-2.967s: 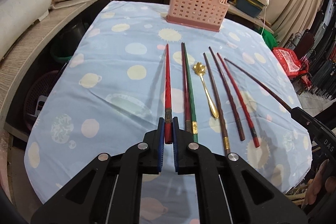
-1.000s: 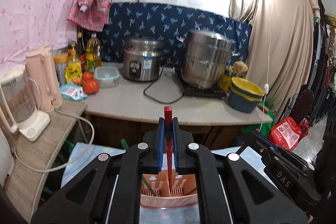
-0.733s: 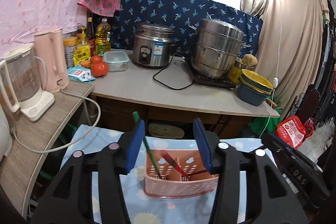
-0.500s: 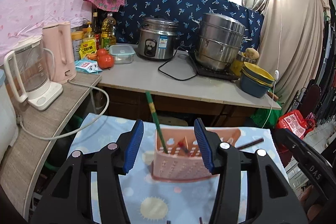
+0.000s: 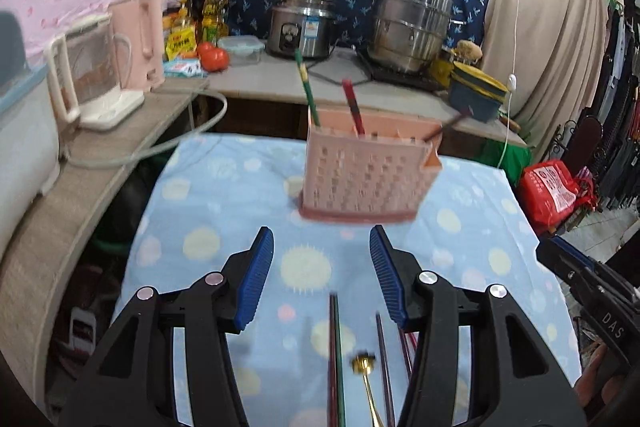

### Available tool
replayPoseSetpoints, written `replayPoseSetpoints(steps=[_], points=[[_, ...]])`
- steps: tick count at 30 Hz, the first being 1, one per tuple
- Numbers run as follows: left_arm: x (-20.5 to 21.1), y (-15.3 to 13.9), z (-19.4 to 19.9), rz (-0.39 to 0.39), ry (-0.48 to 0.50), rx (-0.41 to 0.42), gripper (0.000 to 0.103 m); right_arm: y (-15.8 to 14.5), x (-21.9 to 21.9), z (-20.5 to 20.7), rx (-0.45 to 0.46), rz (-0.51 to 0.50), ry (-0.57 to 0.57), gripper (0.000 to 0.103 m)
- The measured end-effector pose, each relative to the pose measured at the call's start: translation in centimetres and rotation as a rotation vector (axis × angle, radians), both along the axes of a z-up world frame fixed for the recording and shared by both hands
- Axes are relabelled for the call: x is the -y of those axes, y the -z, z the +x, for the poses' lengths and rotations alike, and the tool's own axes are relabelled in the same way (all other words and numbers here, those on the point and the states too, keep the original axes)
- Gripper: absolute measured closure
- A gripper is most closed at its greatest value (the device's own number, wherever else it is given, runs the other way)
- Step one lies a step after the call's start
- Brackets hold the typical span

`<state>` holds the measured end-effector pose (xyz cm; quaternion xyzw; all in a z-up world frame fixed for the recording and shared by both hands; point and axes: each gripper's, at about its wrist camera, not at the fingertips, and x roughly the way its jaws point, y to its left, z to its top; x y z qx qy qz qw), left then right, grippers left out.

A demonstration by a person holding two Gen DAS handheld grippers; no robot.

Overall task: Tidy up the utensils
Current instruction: 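Open both tools to release the chopsticks and withdraw toward the remaining utensils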

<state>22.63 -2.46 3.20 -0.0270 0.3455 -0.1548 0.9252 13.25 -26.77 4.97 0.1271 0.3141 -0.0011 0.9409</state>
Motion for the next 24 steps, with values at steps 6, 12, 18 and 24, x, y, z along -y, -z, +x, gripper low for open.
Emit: replayPoseSetpoints(steps=[6, 12, 18, 24], points=[[-1.1, 4.2, -4.6, 0.039, -0.006, -0.08, 0.055, 3.6, -1.2, -5.0, -0.086, -0.015, -0.012, 0.078], [-2.0, 8.1, -8.7, 0.064, 0.007, -0.174, 0.056, 7.5, -2.0, -8.9, -0.19, 0.004, -0.024, 0.078], [-3.0, 11.3, -11.8, 0.084, 0.015, -0.241, 0.056, 10.4, -3.4, -11.5, -0.252, 0.008, -0.049, 0.078], [-2.9, 13.0, -13.4, 0.099, 0.031, -0.27, 0.056, 11.7, -4.7, -12.4, -0.282, 0.005, -0.072, 0.078]])
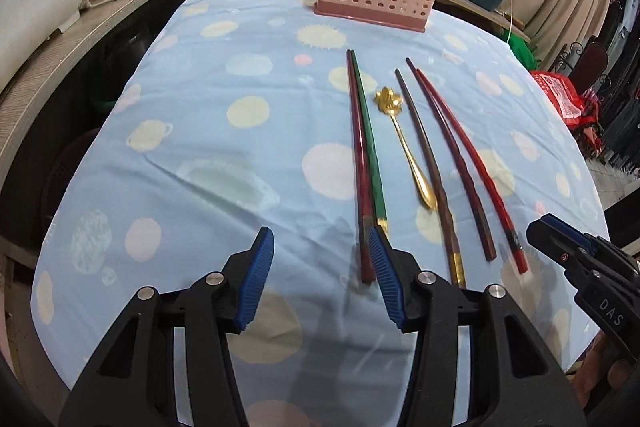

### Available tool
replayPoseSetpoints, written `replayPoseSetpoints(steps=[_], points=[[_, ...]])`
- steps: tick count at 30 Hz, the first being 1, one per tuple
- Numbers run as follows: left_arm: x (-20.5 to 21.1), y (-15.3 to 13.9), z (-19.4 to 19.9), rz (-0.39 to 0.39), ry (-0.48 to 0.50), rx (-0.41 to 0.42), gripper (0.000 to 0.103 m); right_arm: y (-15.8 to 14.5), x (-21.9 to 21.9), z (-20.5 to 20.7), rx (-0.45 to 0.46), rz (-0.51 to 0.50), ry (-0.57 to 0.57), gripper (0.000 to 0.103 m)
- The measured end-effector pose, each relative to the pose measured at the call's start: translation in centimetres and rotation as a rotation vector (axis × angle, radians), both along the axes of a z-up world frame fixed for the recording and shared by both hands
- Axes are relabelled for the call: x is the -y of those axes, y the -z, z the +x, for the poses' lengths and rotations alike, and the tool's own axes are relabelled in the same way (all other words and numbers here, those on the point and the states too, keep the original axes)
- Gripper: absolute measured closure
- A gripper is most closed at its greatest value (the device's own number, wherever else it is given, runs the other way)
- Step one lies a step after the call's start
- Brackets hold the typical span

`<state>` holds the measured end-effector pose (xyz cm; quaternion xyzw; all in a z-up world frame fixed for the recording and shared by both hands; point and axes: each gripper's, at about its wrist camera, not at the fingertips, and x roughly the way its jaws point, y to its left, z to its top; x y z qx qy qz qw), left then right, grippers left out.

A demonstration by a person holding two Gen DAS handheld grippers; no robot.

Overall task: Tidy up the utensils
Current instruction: 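Open both tools to release the chopsticks and withdraw toward the remaining utensils, then grasp a red chopstick with the right tool while the left tool grasps a dark red chopstick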

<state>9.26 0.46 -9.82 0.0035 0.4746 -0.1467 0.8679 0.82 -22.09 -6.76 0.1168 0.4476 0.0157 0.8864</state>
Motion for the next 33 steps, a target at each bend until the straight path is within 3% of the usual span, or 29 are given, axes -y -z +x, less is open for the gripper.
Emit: replayPoseSetpoints(steps=[20, 33], points=[[1.1, 1.2, 0.3, 0.039, 0.019, 0.009, 0.058, 1.3, -0.2, 0.2, -0.036, 0.004, -0.004, 0.078], [1.3, 1.1, 0.6, 0.015, 0.036, 0.006, 0.087, 1.9, -0.4, 0.5, -0.046, -0.005, -0.013, 0.081]])
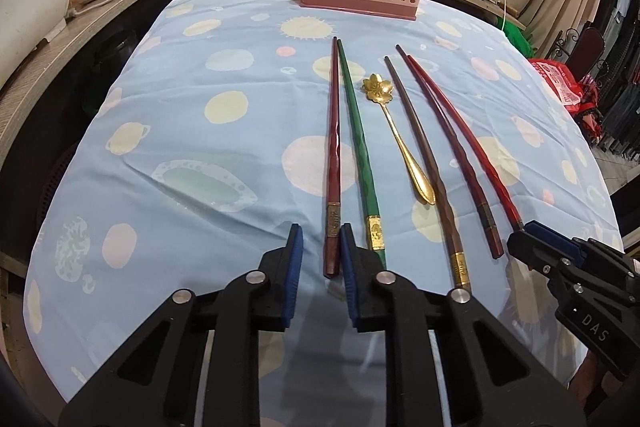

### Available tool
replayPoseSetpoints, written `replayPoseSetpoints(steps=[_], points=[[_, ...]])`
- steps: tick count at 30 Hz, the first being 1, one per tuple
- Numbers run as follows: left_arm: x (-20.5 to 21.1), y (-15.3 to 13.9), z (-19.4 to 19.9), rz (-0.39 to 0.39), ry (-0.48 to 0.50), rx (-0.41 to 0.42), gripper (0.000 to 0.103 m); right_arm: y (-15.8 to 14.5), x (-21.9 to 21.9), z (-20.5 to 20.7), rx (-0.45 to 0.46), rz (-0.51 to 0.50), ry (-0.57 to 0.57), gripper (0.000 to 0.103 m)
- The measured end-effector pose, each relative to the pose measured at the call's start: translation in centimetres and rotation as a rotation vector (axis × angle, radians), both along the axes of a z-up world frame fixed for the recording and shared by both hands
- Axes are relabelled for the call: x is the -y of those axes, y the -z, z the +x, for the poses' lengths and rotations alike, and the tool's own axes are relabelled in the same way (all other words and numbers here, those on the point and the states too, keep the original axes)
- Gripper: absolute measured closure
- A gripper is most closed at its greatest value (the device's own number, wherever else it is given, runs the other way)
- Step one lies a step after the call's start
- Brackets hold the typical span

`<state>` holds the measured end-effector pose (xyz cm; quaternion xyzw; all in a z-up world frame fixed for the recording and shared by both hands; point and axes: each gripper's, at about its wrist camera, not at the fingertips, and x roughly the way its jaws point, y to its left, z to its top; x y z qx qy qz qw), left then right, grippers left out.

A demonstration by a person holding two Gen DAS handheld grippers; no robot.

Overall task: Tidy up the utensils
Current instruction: 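Grasp a red chopstick with the right tool while the left tool grasps a dark red chopstick, then lift both chopsticks and carry them toward the pink holder with both tools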

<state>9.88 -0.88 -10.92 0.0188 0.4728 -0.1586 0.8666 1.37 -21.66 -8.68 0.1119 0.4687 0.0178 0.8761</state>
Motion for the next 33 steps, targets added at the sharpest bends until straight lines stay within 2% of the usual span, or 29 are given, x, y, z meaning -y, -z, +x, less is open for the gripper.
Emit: replayPoseSetpoints(steps=[4, 6, 17, 26, 33], points=[[0.0, 0.0, 0.0, -0.018, 0.006, -0.01, 0.095, 0.2, 0.0, 0.1, 0.001, -0.012, -0.001, 0.087], [0.0, 0.0, 0.0, -0.021, 0.009, -0.013, 0.096, 0.2, 0.2, 0.1, -0.002, -0.011, 0.0, 0.094], [-0.4, -1.0, -0.7, -0.043, 0.007, -0.012, 0.096, -0.9, 0.6, -0.8, 0.026, 0.002, 0.006, 0.096], [-0.7, -3.9, -1.4, -0.058, 0.007, 0.033, 0.096, -4.5, 1.3, -2.0, 0.112, 0.019, 0.026, 0.096], [-1.0, -7.2, -2.1, -0.089, 0.002, 0.103, 0.096, -8.0, 2.5, -2.6, 0.195, 0.043, 0.049, 0.096]])
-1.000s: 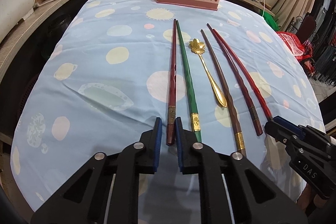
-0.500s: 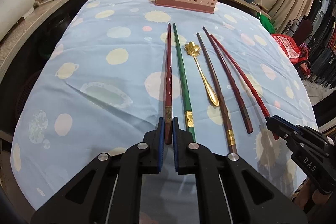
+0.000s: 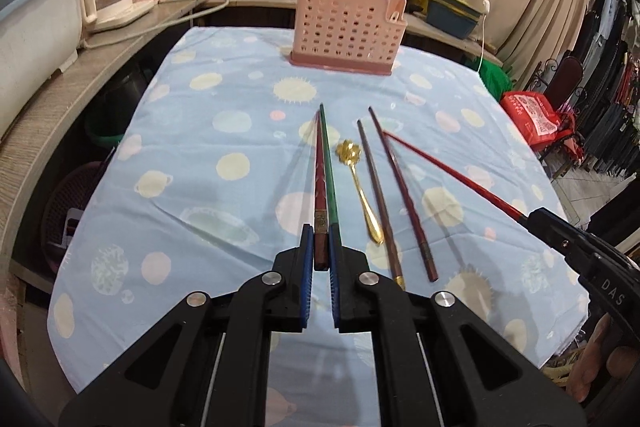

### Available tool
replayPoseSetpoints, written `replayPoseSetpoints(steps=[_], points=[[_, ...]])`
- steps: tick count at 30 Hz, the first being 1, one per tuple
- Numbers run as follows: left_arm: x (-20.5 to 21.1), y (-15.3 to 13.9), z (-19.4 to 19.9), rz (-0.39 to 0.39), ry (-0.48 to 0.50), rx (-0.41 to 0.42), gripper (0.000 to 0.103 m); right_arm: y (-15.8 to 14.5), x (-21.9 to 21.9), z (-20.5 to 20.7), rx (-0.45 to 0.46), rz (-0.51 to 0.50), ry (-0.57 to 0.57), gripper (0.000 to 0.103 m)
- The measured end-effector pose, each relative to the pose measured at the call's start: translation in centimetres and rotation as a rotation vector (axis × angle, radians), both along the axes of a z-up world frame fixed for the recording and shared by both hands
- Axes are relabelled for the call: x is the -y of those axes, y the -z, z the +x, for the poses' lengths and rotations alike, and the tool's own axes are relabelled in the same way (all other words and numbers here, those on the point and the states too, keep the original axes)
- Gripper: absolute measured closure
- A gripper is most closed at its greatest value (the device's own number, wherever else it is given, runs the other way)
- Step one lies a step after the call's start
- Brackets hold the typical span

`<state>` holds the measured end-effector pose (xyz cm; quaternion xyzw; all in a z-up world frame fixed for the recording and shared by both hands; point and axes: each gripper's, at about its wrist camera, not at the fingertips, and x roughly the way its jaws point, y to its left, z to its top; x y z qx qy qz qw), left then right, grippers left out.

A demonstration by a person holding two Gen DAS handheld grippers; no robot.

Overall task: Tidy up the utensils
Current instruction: 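Lift both chopsticks and carry them toward the pink holder with both tools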

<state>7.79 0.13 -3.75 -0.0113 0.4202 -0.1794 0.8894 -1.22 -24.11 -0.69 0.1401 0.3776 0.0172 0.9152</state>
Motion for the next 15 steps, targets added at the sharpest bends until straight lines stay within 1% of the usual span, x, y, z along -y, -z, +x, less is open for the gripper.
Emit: replayPoseSetpoints(steps=[6, 15], points=[[-0.4, -2.7, 0.2, -0.023, -0.005, 0.046, 0.096, -2.8, 0.9, -0.1, 0.062, 0.011, 0.017, 0.096], [-0.8, -7.1, 1.8, -0.051, -0.03, 0.135, 0.096, -7.1, 2.4, 0.7, 0.164, 0.016, 0.04, 0.096]])
